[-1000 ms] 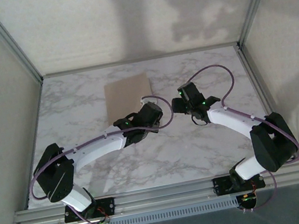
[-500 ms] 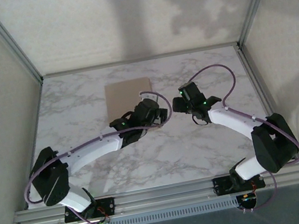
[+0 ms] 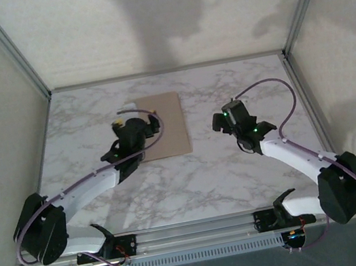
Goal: Put the files into the folder
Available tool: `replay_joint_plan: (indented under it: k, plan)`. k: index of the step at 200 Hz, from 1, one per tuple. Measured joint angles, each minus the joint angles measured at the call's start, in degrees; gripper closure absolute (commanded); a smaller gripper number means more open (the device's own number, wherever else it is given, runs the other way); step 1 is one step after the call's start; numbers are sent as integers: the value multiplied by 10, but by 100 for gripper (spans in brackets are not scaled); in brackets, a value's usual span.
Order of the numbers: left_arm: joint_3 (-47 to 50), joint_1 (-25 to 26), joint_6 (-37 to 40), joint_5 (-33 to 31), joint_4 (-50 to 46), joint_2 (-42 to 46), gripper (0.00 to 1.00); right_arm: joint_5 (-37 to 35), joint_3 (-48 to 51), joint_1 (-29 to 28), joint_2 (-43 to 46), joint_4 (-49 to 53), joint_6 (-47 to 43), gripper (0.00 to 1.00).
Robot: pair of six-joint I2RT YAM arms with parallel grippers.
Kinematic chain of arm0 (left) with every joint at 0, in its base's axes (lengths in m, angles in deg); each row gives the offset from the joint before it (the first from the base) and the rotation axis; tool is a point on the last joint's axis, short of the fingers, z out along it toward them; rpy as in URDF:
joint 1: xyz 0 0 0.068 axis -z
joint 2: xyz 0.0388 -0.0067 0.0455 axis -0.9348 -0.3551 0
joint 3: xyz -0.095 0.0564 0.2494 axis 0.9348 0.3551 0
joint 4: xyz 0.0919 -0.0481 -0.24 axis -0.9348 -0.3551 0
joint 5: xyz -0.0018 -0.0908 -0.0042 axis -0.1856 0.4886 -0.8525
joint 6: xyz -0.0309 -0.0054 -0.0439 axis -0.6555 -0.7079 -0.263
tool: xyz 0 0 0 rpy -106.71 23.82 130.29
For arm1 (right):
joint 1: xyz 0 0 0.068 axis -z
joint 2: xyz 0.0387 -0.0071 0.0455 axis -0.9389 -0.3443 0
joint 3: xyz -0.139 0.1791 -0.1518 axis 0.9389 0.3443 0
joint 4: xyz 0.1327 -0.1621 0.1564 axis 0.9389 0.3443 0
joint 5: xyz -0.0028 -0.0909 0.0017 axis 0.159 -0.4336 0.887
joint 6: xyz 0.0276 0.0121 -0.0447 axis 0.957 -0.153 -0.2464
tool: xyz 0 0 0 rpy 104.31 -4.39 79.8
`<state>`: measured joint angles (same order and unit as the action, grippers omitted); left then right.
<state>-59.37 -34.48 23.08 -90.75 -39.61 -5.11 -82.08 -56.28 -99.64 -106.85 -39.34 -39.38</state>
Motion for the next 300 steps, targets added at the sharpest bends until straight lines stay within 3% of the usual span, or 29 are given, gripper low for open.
replay_joint_plan:
  k: [45, 74, 150, 221, 249, 300]
  plan:
    - [157, -124, 13, -73, 94, 138, 0, -87, 15, 10, 22, -1, -12, 1]
    - [230, -198, 11, -107, 123, 201, 0, -106, 22, 25, 20, -8, -45, 1]
    - [315, -319, 16, -59, 244, 143, 0, -99, 109, 126, 28, -101, -153, 1]
    - [339, -353, 31, 93, 418, 18, 1, -87, 194, 195, 10, -293, -233, 1]
    - [326, -353, 63, 149, 462, -27, 1, -39, 207, 231, -35, -387, -237, 1]
    - [338, -353, 86, 177, 579, -112, 0, 61, 254, 269, -82, -509, -239, 1]
